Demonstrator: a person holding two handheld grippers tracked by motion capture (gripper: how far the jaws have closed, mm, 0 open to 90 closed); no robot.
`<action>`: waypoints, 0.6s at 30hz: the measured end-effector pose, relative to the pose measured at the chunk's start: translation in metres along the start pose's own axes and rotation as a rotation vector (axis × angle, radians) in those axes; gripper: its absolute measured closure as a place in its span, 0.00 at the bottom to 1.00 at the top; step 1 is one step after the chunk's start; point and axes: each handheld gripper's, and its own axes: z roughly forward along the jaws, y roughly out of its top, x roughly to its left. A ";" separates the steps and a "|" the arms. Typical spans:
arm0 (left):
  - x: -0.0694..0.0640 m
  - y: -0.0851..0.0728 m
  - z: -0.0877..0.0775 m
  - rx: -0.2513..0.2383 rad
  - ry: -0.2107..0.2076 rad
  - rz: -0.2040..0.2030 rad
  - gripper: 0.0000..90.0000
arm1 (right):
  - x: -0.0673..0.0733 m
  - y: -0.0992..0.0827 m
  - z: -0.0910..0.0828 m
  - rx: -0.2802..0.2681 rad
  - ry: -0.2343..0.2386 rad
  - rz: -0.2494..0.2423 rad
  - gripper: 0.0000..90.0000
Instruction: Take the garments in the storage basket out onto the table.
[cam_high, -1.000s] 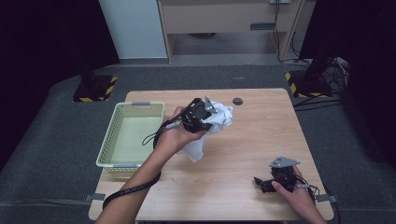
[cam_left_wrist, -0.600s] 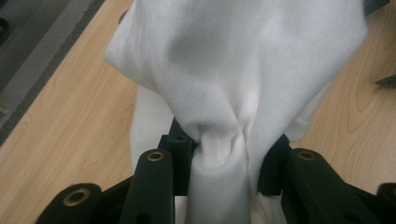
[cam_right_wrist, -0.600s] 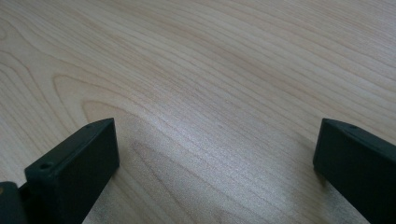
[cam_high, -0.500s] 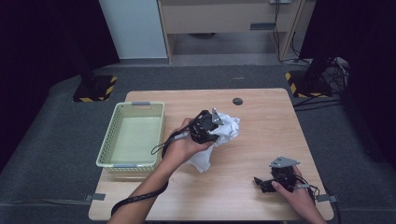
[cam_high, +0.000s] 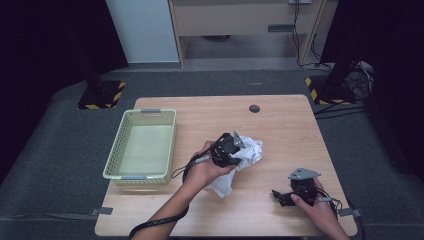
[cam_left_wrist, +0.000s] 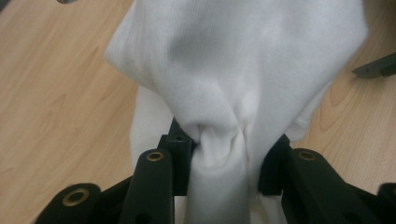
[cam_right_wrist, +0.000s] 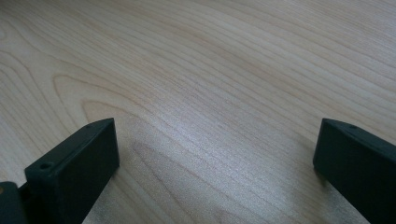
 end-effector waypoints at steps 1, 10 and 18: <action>-0.001 -0.002 0.003 0.002 -0.004 -0.005 0.72 | 0.000 0.000 0.000 0.000 0.001 0.001 0.00; -0.012 -0.014 0.030 0.017 -0.022 -0.025 0.72 | 0.000 0.000 0.000 0.000 0.000 0.000 0.00; -0.014 -0.019 0.051 -0.001 0.014 -0.036 0.54 | 0.000 0.000 0.000 0.000 0.000 0.000 0.00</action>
